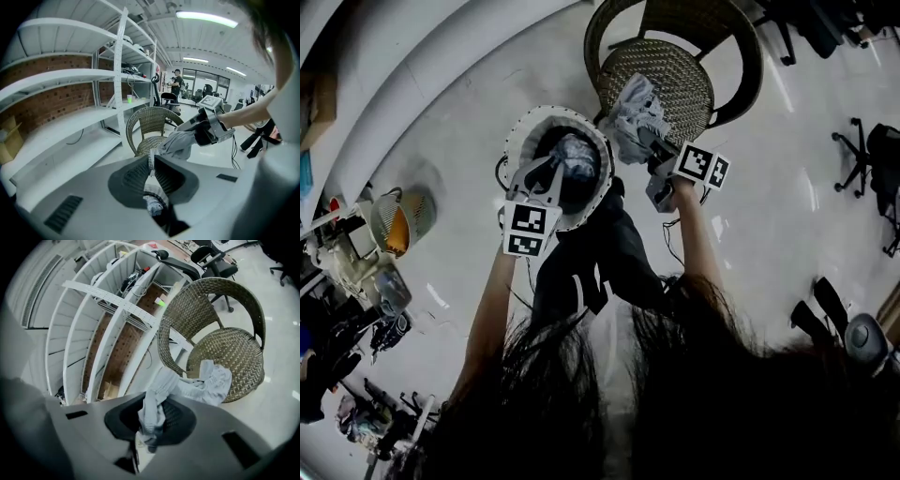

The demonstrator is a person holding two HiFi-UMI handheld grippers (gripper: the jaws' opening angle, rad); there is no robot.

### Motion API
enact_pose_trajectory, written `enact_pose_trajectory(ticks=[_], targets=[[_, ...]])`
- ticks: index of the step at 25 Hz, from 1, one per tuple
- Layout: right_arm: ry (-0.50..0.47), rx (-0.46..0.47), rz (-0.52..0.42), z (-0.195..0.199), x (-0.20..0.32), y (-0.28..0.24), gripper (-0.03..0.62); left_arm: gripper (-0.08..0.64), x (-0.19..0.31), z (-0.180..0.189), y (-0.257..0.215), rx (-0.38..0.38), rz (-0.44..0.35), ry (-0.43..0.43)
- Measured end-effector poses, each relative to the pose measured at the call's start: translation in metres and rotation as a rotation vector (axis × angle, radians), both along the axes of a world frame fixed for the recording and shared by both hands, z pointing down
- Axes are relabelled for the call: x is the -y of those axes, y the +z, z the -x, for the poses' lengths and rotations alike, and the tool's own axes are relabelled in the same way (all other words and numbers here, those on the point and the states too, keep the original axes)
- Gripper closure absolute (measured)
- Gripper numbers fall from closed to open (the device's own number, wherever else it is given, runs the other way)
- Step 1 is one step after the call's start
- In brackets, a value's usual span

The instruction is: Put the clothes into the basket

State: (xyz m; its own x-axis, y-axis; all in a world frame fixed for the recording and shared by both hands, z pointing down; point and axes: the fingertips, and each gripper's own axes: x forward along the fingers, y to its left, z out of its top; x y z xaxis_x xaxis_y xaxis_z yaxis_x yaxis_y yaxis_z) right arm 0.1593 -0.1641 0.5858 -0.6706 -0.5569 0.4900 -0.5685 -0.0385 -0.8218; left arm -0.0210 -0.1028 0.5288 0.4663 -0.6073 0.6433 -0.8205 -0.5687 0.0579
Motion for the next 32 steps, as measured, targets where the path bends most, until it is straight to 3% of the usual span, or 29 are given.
enact_pose_trajectory(ticks=[6,19,25,32], targets=[[-0.033,-0.002,-0.062,0.025,-0.026,-0.07,0.535,0.512,-0.02,0.024,-0.047,0.007,-0.086,-0.004],[-0.182,0.054,-0.216,0.125,-0.09,-0.19,0.535,0.512,-0.093,0.108,-0.091,-0.027,-0.143,-0.122],[-0.258,0.076,-0.232,0.17,-0.119,-0.201,0.535,0.512,-0.123,0.139,-0.087,-0.035,-0.136,-0.194],[-0.345,0.061,-0.18,0.223,-0.152,-0.174,0.535,0.512,-0.15,0.169,-0.078,-0.047,-0.119,-0.245]])
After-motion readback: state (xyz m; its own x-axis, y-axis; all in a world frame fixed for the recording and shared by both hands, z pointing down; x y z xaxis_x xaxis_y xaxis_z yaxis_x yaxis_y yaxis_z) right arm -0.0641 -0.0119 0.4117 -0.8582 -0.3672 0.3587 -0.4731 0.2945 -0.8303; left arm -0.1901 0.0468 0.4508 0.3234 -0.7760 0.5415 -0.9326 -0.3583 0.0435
